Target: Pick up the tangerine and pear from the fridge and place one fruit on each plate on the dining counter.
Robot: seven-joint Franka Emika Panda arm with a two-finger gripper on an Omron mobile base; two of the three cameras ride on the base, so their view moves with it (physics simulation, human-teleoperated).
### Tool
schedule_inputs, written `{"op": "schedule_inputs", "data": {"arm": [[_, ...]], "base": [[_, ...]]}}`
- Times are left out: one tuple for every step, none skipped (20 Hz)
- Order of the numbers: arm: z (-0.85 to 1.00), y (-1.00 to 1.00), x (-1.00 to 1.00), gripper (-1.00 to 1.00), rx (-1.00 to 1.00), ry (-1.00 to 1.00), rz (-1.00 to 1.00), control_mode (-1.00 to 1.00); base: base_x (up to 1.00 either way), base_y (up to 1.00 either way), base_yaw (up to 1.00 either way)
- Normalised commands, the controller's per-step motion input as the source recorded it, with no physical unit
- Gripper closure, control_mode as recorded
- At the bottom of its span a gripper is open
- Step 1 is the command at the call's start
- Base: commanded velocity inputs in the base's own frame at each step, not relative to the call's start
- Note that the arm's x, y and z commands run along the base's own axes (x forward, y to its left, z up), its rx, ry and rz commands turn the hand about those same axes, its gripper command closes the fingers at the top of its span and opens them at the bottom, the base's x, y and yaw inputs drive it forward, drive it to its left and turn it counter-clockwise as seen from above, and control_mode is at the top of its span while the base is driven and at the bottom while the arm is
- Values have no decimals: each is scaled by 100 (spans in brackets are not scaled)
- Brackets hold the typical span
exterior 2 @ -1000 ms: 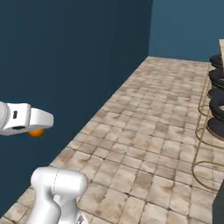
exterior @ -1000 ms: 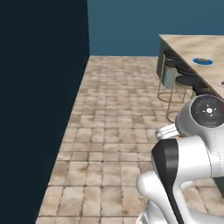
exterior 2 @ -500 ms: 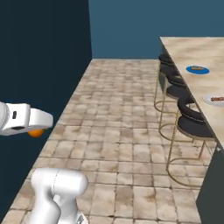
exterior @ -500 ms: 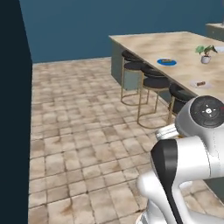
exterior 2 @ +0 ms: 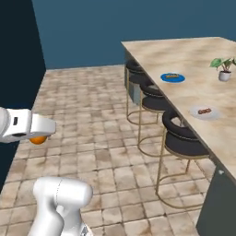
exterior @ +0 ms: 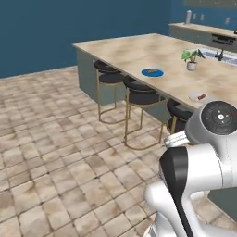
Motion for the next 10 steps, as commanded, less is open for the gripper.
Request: {"op": "schedule_inputs", "data": {"arm": [[0,0,0,100,0,0,0,100],[0,0,0,100,0,0,0,100],[0,0,0,100,0,0,0,100],[0,0,0,100,0,0,0,100],[0,0,0,100,0,0,0,100],[0,0,0,100,0,0,0,100],[0,0,0,100,0,0,0,100],[0,0,0,100,0,0,0,100],[0,0,0,100,0,0,0,100],[0,0,0,100,0,0,0,100]], "base": [[100,44,-45],[100,44,-46],[100,48,-46],[100,48,-46],[100,48,-46],[100,48,-46],[100,49,-46],[100,49,-46],[100,51,-47],[100,53,-47]]}}
